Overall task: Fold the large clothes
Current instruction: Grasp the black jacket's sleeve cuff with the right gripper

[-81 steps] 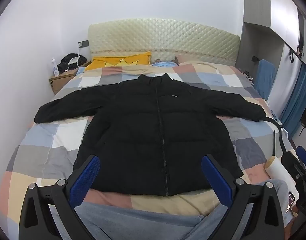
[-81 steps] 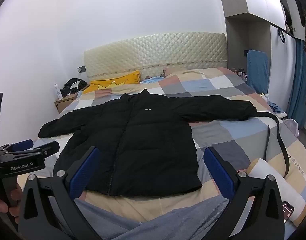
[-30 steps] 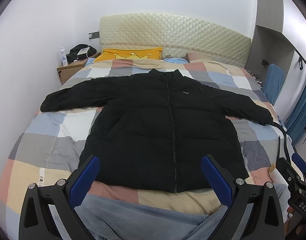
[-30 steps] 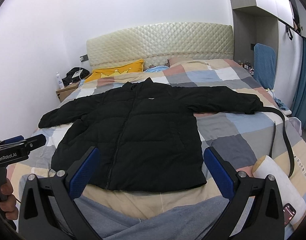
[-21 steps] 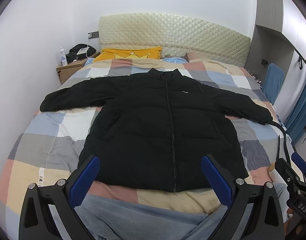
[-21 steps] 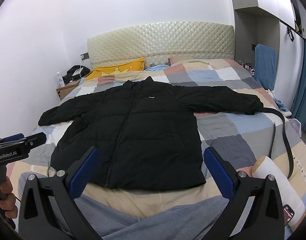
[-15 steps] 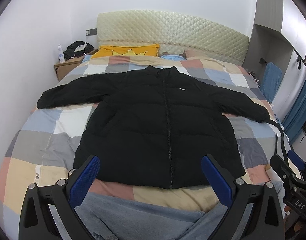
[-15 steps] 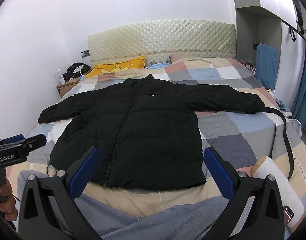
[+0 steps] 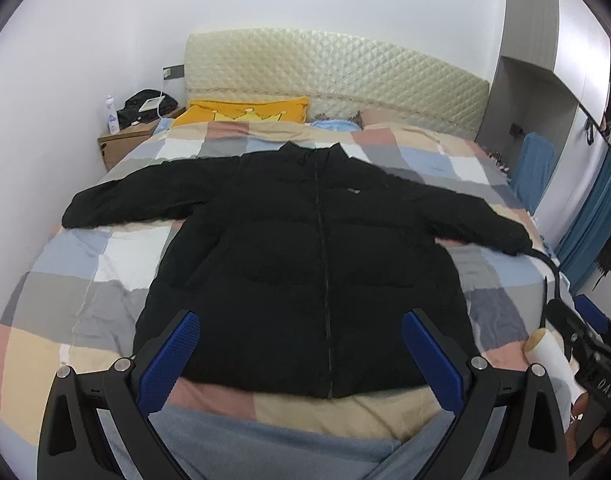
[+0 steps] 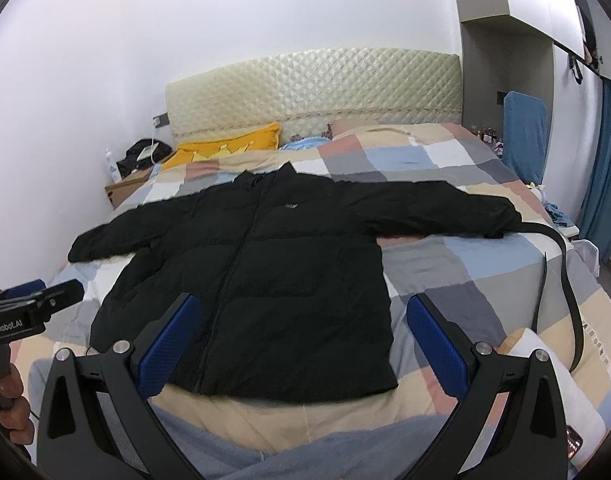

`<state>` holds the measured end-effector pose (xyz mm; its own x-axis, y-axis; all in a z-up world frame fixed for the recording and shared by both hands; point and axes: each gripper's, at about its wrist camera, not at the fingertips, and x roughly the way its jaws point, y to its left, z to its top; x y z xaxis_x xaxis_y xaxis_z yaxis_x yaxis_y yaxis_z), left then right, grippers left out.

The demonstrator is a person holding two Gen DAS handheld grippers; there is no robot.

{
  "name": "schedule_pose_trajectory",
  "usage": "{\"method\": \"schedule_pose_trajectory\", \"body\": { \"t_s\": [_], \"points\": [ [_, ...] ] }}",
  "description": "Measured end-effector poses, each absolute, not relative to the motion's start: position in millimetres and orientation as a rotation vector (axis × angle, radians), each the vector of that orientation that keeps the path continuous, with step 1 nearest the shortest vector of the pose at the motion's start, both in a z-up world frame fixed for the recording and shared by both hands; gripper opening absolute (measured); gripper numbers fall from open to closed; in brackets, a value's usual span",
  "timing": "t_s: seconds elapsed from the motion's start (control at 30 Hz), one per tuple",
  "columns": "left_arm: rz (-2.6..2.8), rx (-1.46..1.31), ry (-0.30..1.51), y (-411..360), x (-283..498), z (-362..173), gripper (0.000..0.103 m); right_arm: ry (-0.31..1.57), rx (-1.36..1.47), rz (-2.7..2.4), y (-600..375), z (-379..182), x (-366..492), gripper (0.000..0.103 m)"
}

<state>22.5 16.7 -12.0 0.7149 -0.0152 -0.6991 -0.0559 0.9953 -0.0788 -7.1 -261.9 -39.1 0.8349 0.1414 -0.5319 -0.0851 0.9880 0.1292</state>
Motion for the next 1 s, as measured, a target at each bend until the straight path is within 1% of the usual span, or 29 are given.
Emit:
{"method": "schedule_pose_trajectory", "body": {
  "t_s": [0.37,0.67,0.93,1.0],
  "points": [
    [0.005,-0.065,0.771,11.1,67.7,-13.6,0.102,0.476,0.119,0.021,-310.0,-16.7,42.6,0.103],
    [-0.009,-0.121,0.704,1.8,94.5,-5.7,0.102,0.400,0.122,0.012,-350.4,0.4,82.6,0.103],
    [-0.068,-0.177,0.661,-4.4,118.9,-24.5,0.102,0.269,0.135,-0.128,-384.8,0.8,118.2,0.103],
    [-0.063,-0.162,0.657,-8.2,125.3,-30.8,0.102,0.265,0.165,-0.126,-400.5,-3.0,136.7,0.103]
  ]
}}
